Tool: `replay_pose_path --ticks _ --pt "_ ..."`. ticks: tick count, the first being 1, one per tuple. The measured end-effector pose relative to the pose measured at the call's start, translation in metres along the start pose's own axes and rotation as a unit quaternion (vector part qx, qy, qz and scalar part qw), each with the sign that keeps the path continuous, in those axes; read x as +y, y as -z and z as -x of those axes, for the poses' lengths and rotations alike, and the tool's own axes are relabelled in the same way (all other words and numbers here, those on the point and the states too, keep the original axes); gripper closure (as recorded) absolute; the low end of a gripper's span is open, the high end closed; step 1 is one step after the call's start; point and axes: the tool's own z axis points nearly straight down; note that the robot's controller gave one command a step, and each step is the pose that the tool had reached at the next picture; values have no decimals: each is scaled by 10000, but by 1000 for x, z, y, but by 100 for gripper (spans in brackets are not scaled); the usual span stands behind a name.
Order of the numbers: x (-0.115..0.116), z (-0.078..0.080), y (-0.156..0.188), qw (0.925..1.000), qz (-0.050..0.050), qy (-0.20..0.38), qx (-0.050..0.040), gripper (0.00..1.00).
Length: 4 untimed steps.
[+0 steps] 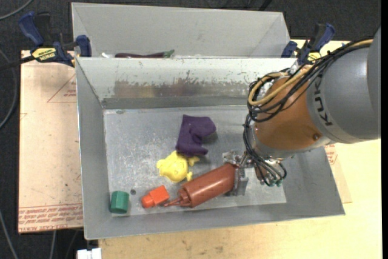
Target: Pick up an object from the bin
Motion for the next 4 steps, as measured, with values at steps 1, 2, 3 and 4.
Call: replay_pose_path --ticks 1,2,3,4 --pt "0 0 0 10000 -1 0 0 100" --pt "-3 4 42 10000 7 -13 42 100" --pt "-39 2 120 9979 0 -654 -11 100" --pt "-39 2 120 9979 0 -653 -10 100"
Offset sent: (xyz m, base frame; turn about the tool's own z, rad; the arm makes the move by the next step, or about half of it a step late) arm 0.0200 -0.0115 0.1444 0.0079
